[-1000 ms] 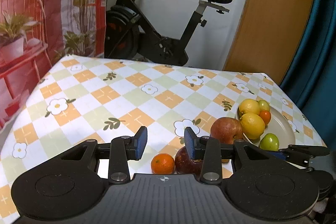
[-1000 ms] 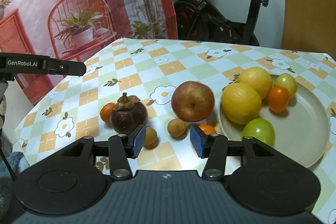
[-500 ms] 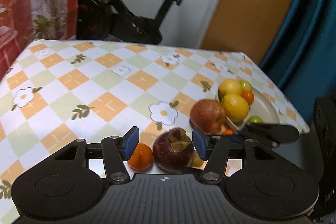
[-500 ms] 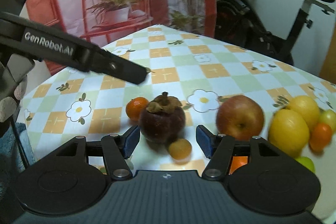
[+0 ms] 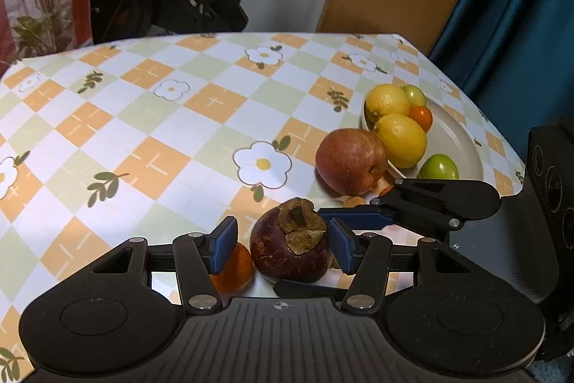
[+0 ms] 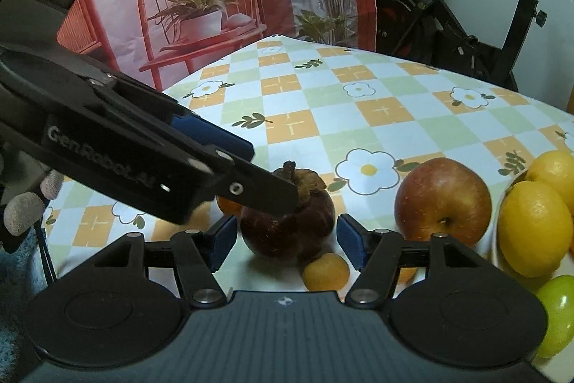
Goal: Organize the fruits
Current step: 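Grasp the dark purple mangosteen with the left tool, then carry the mangosteen onto the plate and open the left tool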
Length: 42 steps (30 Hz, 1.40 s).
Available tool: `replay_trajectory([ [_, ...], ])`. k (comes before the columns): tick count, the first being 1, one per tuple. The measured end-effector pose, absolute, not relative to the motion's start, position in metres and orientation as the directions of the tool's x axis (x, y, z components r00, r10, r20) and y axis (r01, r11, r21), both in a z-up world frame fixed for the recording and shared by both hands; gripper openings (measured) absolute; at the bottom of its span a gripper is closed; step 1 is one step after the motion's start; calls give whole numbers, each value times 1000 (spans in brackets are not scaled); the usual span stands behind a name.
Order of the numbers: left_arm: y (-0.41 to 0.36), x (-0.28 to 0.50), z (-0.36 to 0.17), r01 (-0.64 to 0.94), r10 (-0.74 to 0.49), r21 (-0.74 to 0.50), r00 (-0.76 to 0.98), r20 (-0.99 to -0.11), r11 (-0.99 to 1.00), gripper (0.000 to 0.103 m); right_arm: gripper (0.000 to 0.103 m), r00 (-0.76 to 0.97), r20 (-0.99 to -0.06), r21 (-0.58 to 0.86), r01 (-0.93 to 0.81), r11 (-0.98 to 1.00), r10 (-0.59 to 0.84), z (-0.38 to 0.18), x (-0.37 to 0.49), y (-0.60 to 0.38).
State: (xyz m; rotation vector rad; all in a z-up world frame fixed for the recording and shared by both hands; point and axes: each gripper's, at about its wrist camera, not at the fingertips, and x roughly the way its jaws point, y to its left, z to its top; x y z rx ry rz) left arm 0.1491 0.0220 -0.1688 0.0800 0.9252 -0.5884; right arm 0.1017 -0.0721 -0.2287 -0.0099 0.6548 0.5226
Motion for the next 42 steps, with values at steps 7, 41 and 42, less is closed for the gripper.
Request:
replay_trajectory([
  [7, 17, 156, -173, 534, -451, -190, 414, -791, 824, 59, 65, 657, -589, 176, -465, 868, 471, -234, 107, -73],
  [41, -8, 147, -152, 601, -469, -164, 394, -790, 782, 58, 63, 690, -561, 169, -445, 879, 458, -221, 94, -89],
  [42, -10, 146, -151, 603, -470, -162, 398, -788, 782, 58, 63, 695, -555, 171, -443, 880, 457, -219, 93, -90],
])
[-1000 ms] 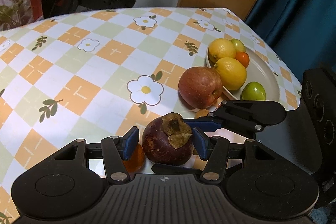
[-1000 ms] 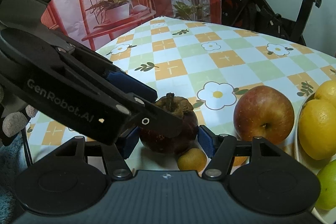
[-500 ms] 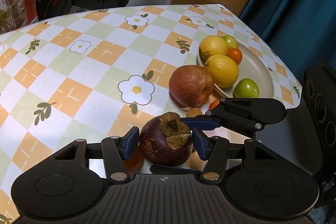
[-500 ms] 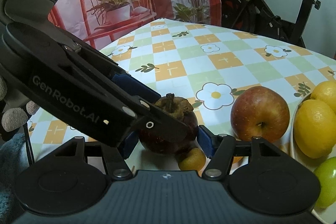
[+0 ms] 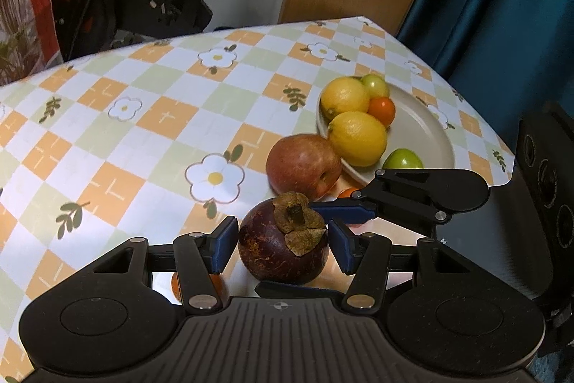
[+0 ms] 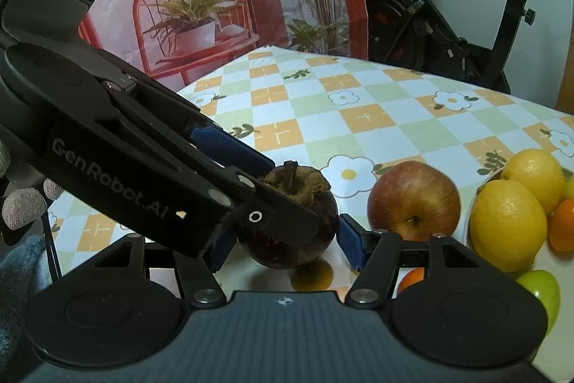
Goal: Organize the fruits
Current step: 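Carry the mangosteen onto the plate and open the left tool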
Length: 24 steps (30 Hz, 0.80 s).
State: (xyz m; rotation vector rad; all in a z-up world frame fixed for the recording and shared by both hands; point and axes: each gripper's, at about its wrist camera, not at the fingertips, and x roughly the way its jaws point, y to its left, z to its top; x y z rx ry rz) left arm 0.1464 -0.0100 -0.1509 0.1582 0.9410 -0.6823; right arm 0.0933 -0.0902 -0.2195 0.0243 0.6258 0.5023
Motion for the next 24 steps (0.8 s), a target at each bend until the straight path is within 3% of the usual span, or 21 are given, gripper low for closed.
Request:
replay_trajectory([
  [10, -49, 135, -129, 640, -479, -118, 427, -767, 760, 57, 63, 748, -501, 178, -403, 898, 436, -206, 77, -121],
  [24, -162, 131, -121, 740, -548, -102, 390, -740, 665, 57, 63, 826, -460, 208, -256, 944, 326, -203, 58, -229],
])
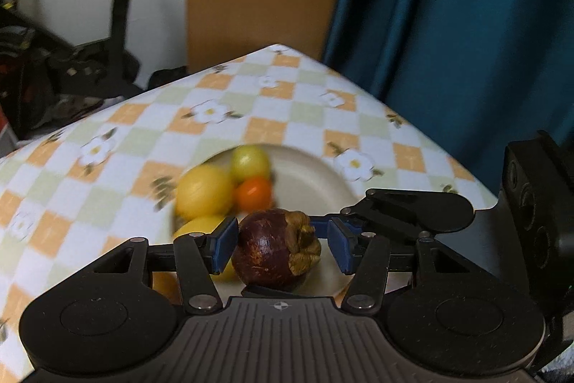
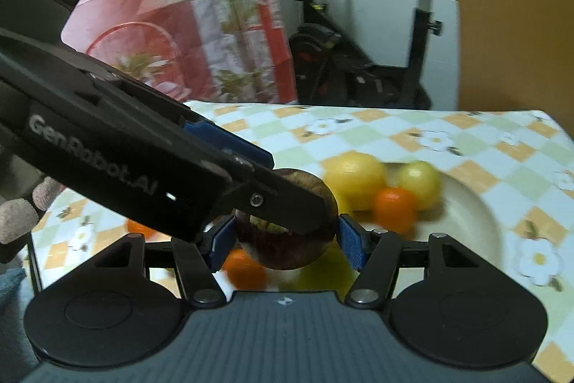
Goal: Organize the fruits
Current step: 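Carry the mangosteen onto the plate and open the left tool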
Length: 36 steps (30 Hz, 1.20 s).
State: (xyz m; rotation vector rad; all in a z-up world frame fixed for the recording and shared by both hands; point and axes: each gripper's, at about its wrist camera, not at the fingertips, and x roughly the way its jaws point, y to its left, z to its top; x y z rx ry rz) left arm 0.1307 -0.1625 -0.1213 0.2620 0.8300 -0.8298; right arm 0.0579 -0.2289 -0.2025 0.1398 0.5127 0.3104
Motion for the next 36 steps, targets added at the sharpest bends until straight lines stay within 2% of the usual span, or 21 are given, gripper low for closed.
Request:
replay_trajectory([
  [7, -202, 151, -132, 746, -581, -161, 345, -737, 647, 57, 63, 842, -475, 200, -179, 963, 255, -208, 63, -277],
  [16, -224, 168, -148, 747, -571, -163, 328, -753, 645, 57, 63, 842, -494, 192, -137, 972, 217, -224, 77, -308],
  [36, -228, 191, -163, 702, -541, -166, 355, -762, 693, 57, 63, 830, -537, 87, -122, 989, 150, -235, 101, -304],
])
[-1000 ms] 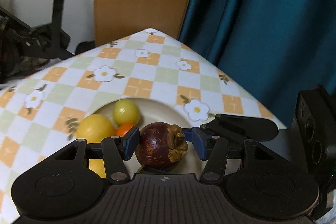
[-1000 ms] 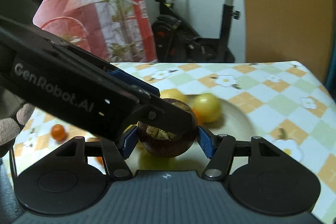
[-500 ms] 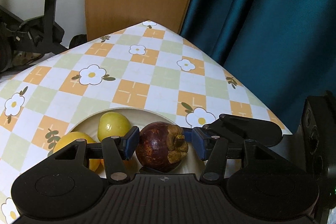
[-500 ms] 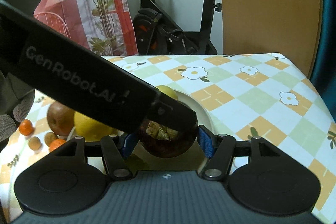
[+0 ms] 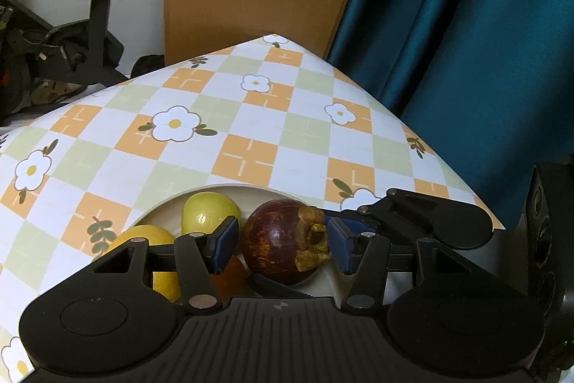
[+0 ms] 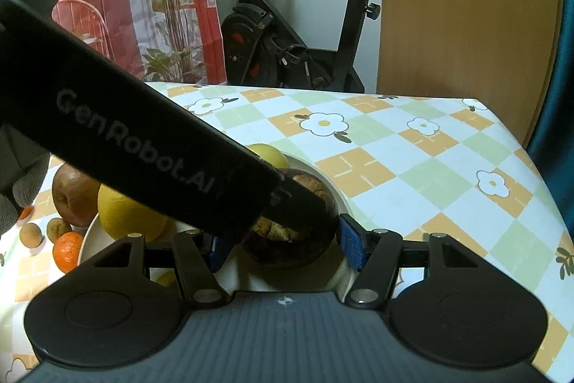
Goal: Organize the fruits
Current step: 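Carry the mangosteen onto the plate and open the left tool, then withdraw the left tool from the plate toward the small brown fruit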
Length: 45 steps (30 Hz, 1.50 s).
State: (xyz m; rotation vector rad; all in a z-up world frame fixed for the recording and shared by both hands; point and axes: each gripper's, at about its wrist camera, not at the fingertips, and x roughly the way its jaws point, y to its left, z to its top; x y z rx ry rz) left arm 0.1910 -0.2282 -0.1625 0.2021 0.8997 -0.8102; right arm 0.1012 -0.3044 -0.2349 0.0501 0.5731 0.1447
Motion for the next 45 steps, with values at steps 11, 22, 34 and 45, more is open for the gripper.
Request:
replay_trajectory([
  [11, -215, 186, -151, 675, -546, -172, 392, -740, 718, 57, 65, 814, -564, 120, -80, 990, 134, -229, 105, -305],
  [22, -182, 175, -139, 634, -539, -177, 439, -719, 753, 57, 67, 835, -541, 127, -35, 991, 99, -205, 87, -298],
  [34, -119, 159, -121, 546, -443, -92, 559, -700, 833, 57, 67, 853, -507, 150, -57, 987, 126, -185, 72, -262],
  [45, -64, 129, -106, 497, -400, -33, 657, -639, 867, 57, 67, 857, -484, 183, -98, 978, 177, -176, 63, -214],
])
